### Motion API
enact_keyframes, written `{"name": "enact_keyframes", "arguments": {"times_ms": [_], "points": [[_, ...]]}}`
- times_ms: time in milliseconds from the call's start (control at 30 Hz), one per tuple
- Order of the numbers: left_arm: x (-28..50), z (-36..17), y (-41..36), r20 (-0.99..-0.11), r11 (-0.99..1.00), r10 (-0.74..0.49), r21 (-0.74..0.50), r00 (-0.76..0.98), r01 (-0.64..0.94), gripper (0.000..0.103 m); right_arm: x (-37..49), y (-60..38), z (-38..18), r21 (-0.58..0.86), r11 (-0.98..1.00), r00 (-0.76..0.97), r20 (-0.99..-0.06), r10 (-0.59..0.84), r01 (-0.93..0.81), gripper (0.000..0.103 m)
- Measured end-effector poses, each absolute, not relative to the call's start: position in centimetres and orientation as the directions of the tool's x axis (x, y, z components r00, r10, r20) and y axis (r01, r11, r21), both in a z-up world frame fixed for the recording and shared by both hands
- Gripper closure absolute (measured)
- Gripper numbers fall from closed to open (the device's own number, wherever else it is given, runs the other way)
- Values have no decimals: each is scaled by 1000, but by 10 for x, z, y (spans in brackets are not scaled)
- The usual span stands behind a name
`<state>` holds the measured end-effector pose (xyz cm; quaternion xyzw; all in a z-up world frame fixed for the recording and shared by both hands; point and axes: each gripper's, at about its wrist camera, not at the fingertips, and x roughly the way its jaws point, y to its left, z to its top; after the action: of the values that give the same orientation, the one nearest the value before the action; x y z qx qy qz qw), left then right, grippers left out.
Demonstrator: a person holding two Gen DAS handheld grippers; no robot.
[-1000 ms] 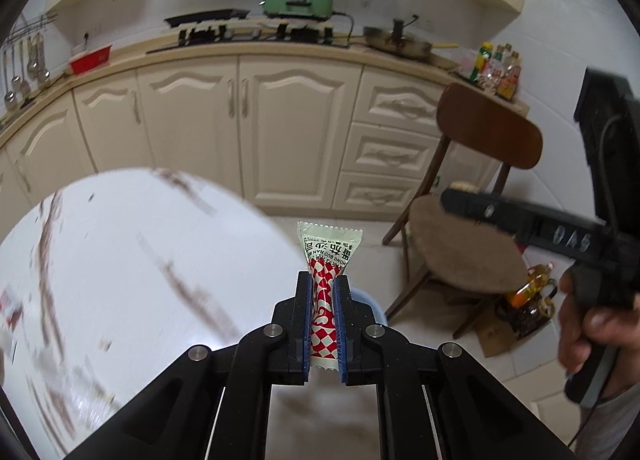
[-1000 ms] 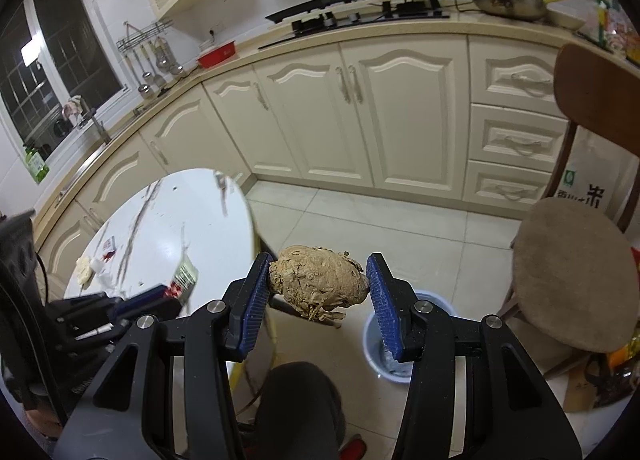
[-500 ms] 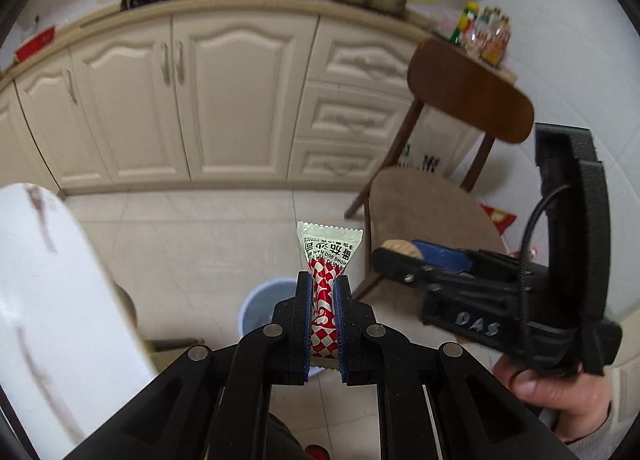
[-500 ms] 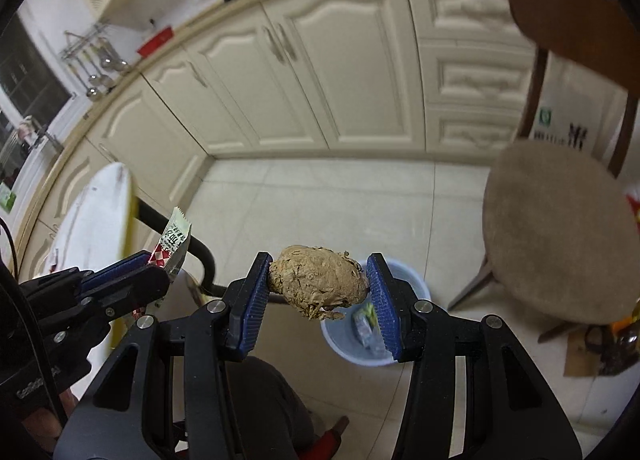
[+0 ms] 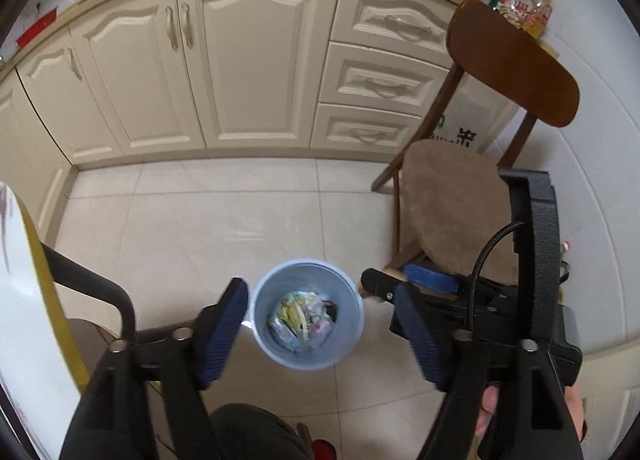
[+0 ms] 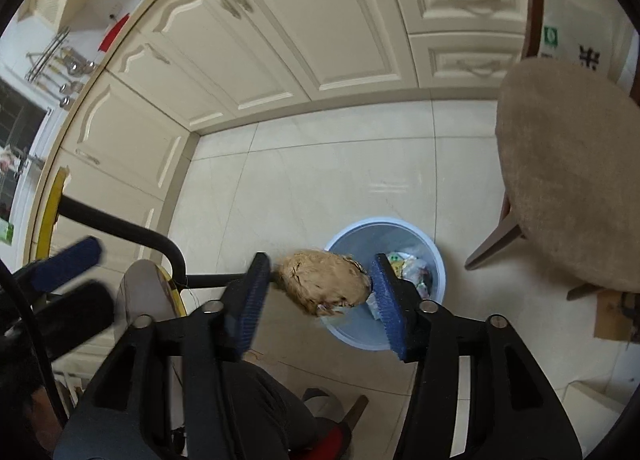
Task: Collect trash
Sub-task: 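Carry the dough lump and ketchup sachet to the blue bin and open both tools, then bring both open tools back over the table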
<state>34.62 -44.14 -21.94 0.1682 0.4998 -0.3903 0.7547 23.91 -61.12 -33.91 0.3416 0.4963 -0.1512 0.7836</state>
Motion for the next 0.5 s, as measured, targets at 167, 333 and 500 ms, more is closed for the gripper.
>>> {"name": "enact_keyframes", "arguments": {"times_ms": [167,333,500], "points": [[332,-217,-437,-878,651,-409,-91,247,754,5,228,-623,-344,382,671,464,-884,65,635,0],[305,-206,-418,-862,670,-414,-71,293,739,1,224,-622,-334,354,663,446,-894,34,659,0],[292,-184,-380,-832,680,-451,-87,323,728,1,221,-610,-306,335,681,462,-887,-5,651,0]]}}
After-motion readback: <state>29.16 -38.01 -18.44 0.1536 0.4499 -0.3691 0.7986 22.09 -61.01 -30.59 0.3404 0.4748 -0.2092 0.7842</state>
